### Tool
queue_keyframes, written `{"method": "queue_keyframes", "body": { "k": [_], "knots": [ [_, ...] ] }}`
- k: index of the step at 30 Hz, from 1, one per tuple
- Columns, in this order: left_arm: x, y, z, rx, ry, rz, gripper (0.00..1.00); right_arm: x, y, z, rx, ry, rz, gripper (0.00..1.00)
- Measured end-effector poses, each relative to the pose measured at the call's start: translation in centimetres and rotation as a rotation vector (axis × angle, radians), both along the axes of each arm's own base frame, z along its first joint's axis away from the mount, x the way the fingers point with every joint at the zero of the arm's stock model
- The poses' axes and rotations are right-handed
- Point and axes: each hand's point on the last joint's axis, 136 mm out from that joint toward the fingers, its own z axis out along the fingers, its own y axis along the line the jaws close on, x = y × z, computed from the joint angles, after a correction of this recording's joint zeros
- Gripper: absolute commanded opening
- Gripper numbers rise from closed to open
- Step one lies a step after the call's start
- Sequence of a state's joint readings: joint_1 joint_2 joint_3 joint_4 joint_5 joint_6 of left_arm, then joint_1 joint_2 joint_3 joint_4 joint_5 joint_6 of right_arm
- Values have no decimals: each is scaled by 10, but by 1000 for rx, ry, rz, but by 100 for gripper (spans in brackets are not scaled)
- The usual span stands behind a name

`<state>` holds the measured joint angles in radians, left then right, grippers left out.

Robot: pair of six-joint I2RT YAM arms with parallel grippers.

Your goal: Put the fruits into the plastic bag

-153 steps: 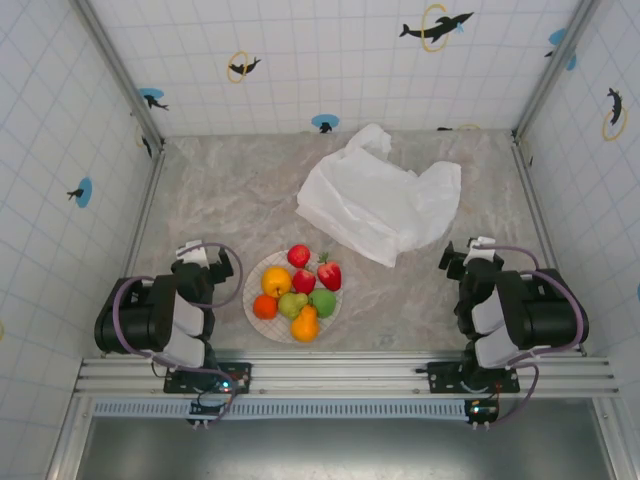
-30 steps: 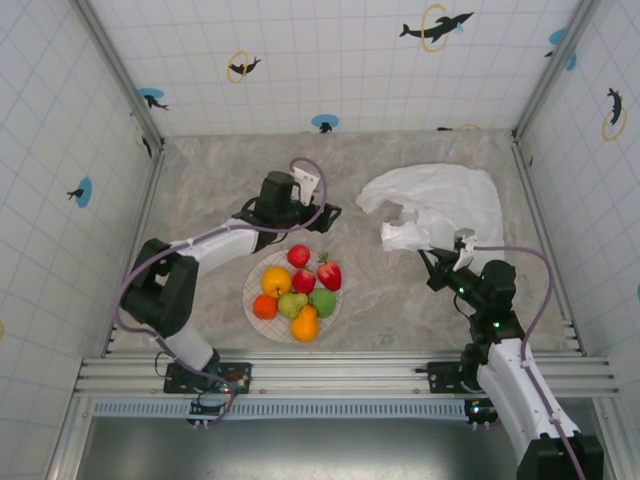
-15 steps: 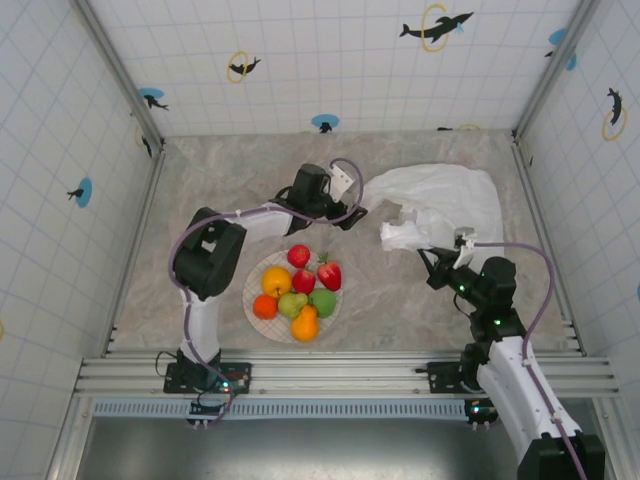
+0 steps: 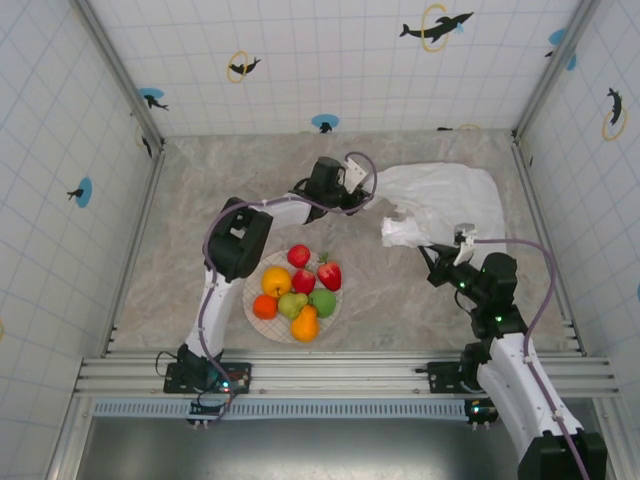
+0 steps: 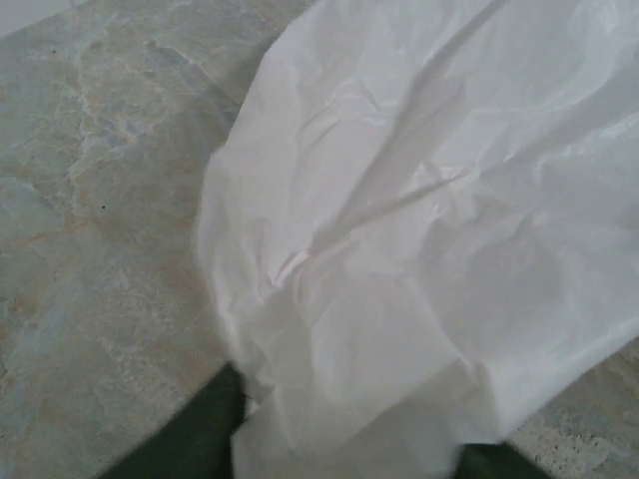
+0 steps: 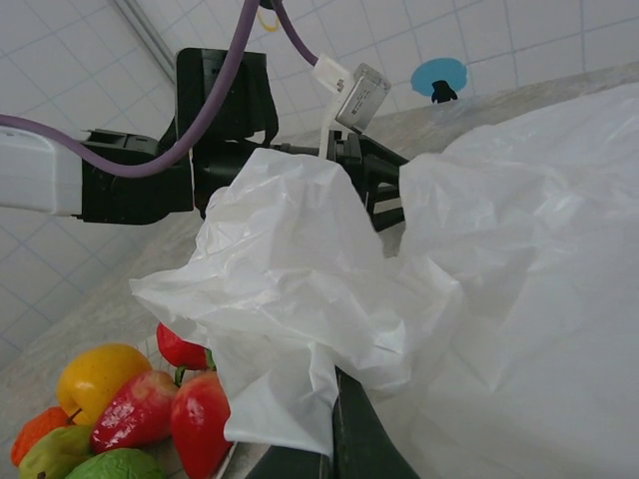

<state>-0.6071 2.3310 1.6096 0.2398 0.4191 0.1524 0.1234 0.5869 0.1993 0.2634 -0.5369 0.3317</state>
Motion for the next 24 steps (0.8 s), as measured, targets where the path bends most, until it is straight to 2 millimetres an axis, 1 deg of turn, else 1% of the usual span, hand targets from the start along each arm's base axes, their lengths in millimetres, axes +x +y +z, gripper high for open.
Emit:
{"method": "queue_keyframes", "body": {
  "k": [2, 4, 6, 7, 8, 10, 11, 13, 15, 16, 18, 20, 22, 24],
  "knots": [
    [2, 1, 2, 2, 0, 11, 2, 2, -2, -3, -20, -2, -15, 0],
    [1, 4, 2, 21, 6, 26, 0, 5, -7, -10, -54, 6, -45, 9],
    [-6, 15, 9, 40, 29, 56, 0, 9, -10, -22, -99, 38, -80, 25],
    [-12, 21, 17, 44, 37, 71, 0, 9, -10, -28, -126, 53, -95, 33],
    [-19, 27, 25, 44, 48, 84, 0, 10, -11, -35, -156, 72, -109, 41],
    [-33, 39, 52, 22, 51, 111, 0, 7, -9, -48, -215, 106, -122, 56],
    [-40, 45, 66, 5, 48, 120, 0, 5, -8, -51, -242, 114, -126, 64],
    [-52, 53, 97, -39, 35, 138, 0, 3, -6, -50, -287, 110, -127, 71],
    [-61, 60, 121, -77, 24, 153, 0, 4, -7, -35, -307, 77, -142, 75],
    [-63, 62, 126, -86, 23, 157, 0, 5, -8, -26, -311, 58, -152, 76],
    [-67, 65, 131, -96, 31, 168, 0, 9, -8, 4, -310, 2, -160, 81],
    [-71, 68, 124, -88, 54, 173, 0, 12, -4, 32, -306, -47, -151, 86],
    [-76, 72, 110, -70, 95, 183, 0, 14, 3, 58, -304, -93, -127, 90],
    [-82, 75, 98, -49, 130, 187, 0, 16, 14, 76, -311, -122, -78, 92]
  ]
}}
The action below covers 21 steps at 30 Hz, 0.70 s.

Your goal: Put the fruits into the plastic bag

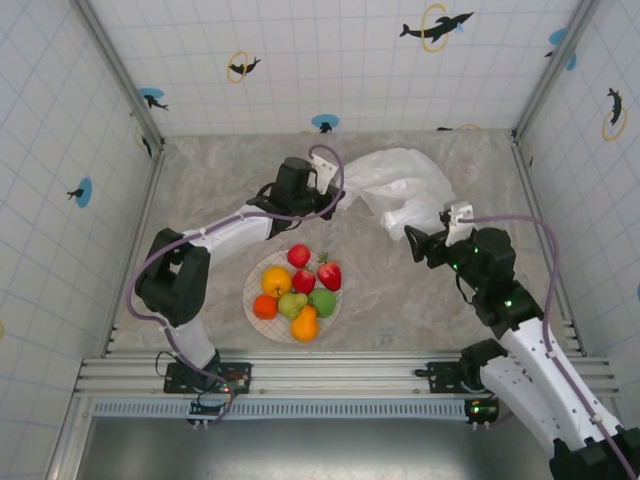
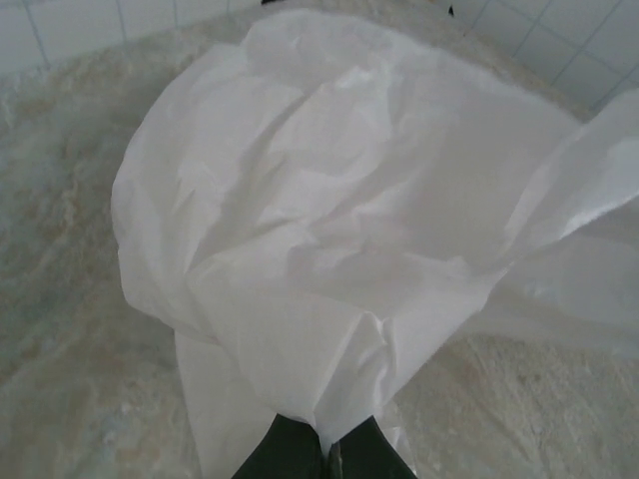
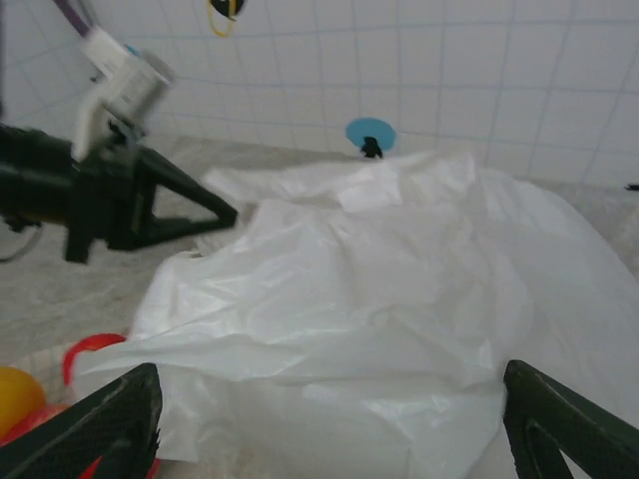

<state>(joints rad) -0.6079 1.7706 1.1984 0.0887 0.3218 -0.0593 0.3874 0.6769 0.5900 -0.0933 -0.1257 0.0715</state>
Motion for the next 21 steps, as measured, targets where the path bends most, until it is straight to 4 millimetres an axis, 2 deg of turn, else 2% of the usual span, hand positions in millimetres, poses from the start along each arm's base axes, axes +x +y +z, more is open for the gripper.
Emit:
{"method": "queue_keyframes", "body": {
  "k": [3, 7, 11, 14, 17, 21],
  "knots": [
    [-3, 1, -5, 2, 29, 1, 0, 3, 17, 9, -33, 12, 86, 95],
    [-4, 1, -5, -10, 48, 10, 0, -3, 32, 2, -87, 70, 197, 99],
    [-7, 0, -7, -21, 94, 20, 0, -10, 32, 8, -120, 72, 232, 100],
    [-8, -2, -1, -41, 115, 21, 0, -5, 28, 8, -159, 80, 201, 100],
    [-8, -4, 2, -60, 132, 22, 0, 8, 29, -3, -221, 116, 169, 100],
    [-11, -4, 0, -61, 159, 23, 0, 14, 43, -38, -358, 165, 160, 100]
  ]
}}
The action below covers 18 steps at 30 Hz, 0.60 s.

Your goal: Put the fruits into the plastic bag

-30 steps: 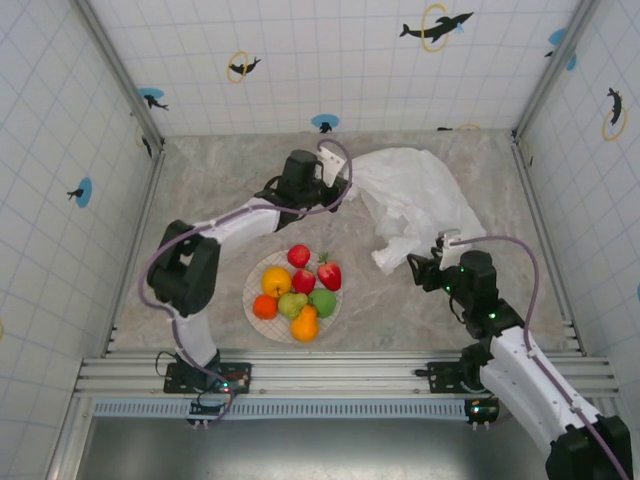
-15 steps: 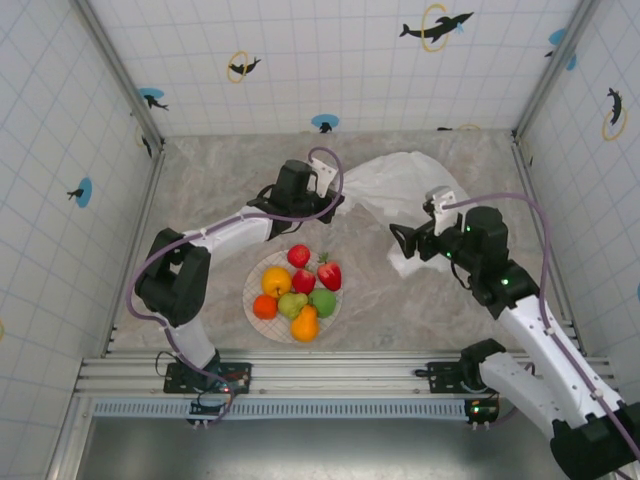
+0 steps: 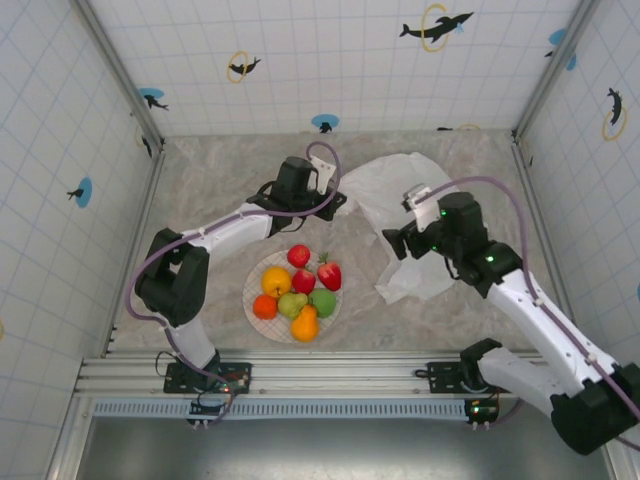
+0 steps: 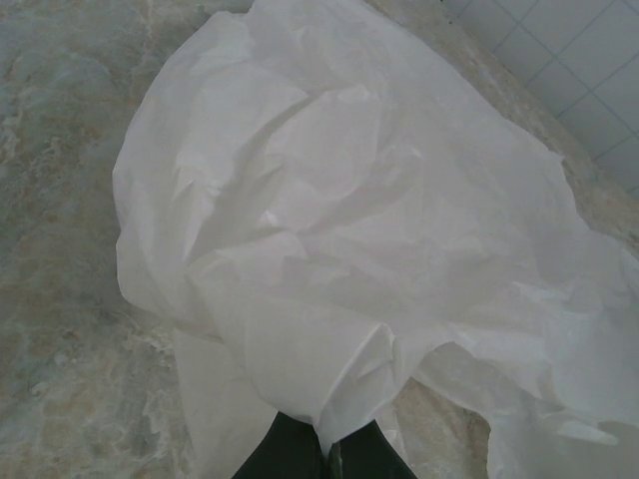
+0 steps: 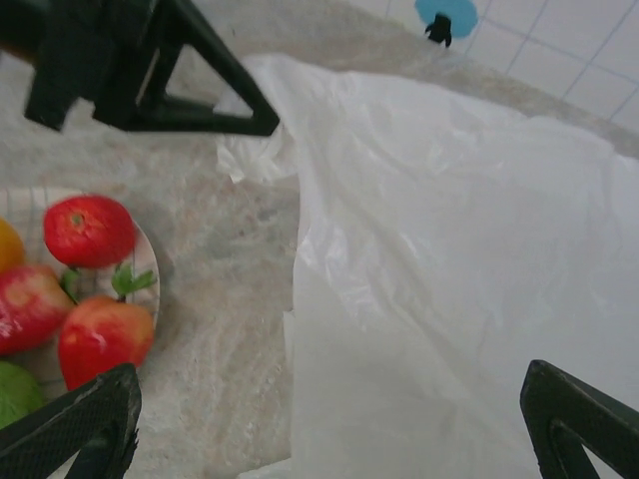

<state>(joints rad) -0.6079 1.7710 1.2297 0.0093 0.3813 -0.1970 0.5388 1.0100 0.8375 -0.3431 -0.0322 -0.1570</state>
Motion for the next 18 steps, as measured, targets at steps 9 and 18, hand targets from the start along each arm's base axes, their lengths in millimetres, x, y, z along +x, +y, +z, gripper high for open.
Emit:
{"method": "queue_keyframes", "body": {
  "k": [9, 18],
  "knots": [
    [-4, -2, 0, -20, 29, -9, 0, 27, -9, -65, -300, -50, -104, 100],
    [-7, -4, 1, -33, 49, -15, 0, 59, -23, -85, -420, -125, -213, 35]
  ]
}}
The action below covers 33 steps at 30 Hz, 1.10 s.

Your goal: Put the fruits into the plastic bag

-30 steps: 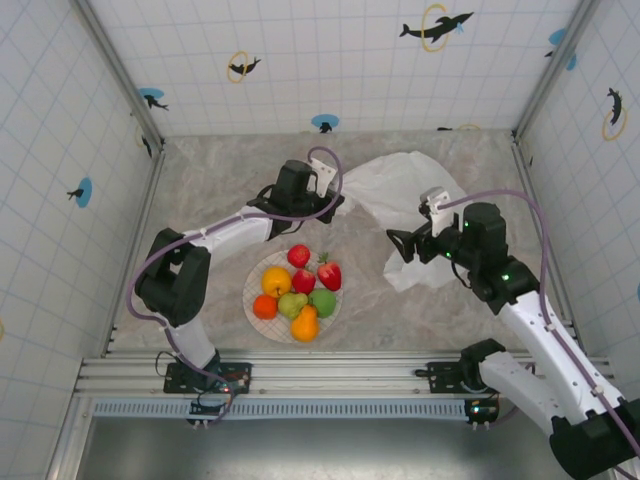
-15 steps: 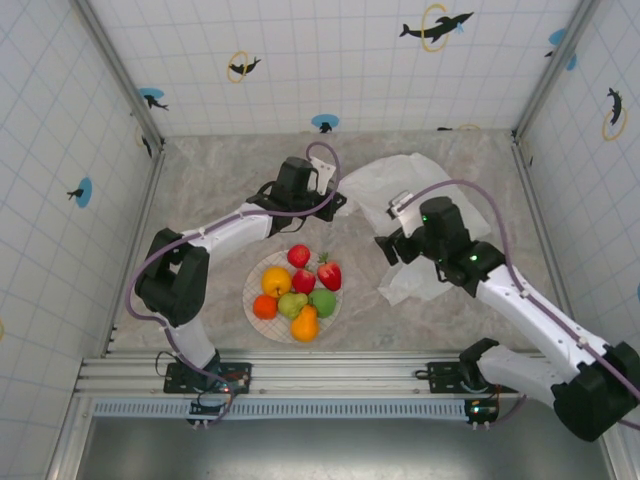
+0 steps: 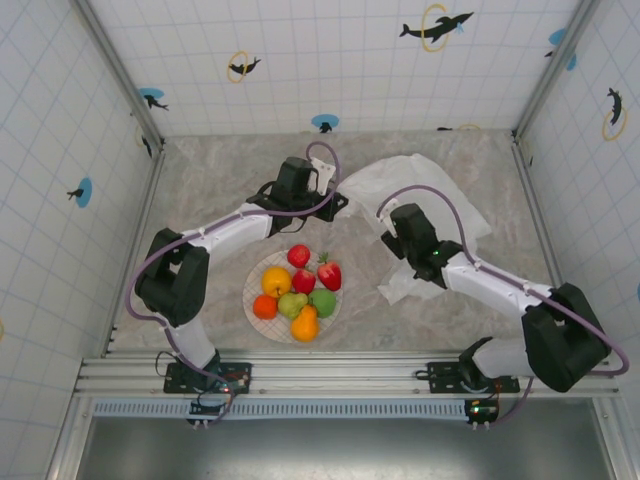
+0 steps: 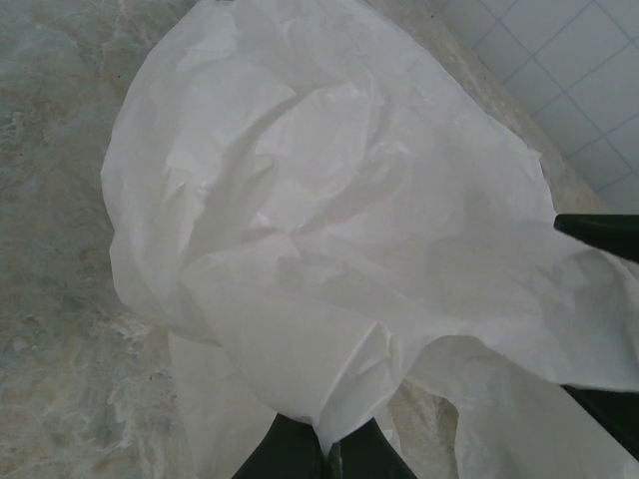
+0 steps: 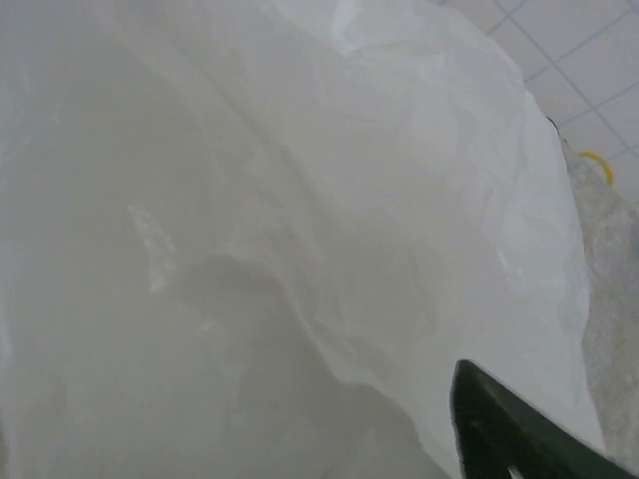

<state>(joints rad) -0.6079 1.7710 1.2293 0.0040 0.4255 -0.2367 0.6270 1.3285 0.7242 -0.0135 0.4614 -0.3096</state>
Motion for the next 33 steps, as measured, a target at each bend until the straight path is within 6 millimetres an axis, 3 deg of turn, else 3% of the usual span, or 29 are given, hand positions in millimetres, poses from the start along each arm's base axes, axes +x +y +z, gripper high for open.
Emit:
{"method": "queue_keyframes", "body": {
  "k": [2, 3, 7, 11, 14, 23, 28, 33],
  "knots": [
    [-1, 0, -1, 1, 4, -1, 0, 3, -6, 0, 14, 1, -25, 9],
    [-1, 1, -1, 2, 5, -1, 3, 5, -9, 0, 27, 9, -39, 3],
    [-11, 6, 0, -2, 5, 0, 38, 7, -23, 10, 181, 81, -85, 0],
    [-26, 19, 11, -47, -19, 34, 69, -2, -32, 35, 439, 132, -97, 0],
    [-37, 26, 16, -63, -57, 45, 80, -8, -31, 51, 604, 183, -89, 0],
    [-74, 32, -2, -10, -146, 17, 98, -8, -26, 81, 968, 331, -111, 0],
    [-84, 44, 8, -33, -209, 31, 98, -4, -32, 92, 1091, 373, -158, 0],
    [-91, 38, 21, -16, -326, 3, 98, -3, -26, 101, 1157, 415, -156, 0]
  ]
}}
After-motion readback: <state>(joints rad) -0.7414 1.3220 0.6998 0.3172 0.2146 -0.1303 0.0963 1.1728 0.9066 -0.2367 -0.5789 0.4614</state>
